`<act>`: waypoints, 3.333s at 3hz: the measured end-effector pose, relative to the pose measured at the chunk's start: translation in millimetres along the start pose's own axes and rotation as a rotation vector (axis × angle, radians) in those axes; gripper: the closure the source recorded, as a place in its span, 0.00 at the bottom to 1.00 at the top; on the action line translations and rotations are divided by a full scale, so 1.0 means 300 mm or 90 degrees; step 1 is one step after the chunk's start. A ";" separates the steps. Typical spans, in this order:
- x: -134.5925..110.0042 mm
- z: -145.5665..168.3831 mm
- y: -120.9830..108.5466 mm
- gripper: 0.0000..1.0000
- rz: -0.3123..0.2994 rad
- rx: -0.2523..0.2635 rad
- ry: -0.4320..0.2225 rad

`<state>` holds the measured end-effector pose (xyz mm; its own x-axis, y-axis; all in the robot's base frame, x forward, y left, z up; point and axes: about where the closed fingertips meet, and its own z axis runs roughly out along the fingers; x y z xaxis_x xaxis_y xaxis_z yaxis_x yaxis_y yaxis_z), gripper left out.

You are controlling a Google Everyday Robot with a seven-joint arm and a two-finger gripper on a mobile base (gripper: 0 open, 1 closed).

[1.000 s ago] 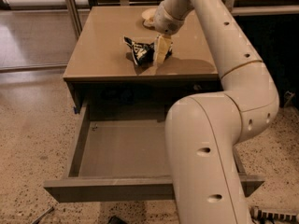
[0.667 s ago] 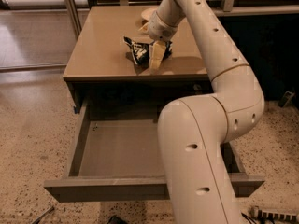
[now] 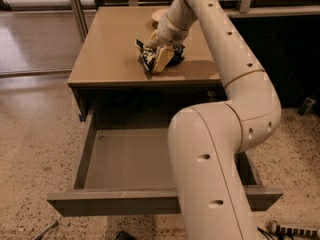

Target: Place blue chip bag into top drawer

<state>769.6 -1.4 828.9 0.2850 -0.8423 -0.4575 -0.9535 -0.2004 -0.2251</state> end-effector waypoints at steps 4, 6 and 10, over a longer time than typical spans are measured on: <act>0.000 0.000 0.000 1.00 0.000 0.000 0.000; -0.162 -0.053 0.016 1.00 -0.094 0.013 -0.137; -0.274 -0.257 0.325 1.00 -0.177 -0.056 -0.198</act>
Offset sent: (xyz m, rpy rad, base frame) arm 0.0000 0.0000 0.0000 0.0000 0.0000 0.0000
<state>645.5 9.7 911.0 0.5351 -0.5622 -0.6306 -0.8373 -0.4520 -0.3075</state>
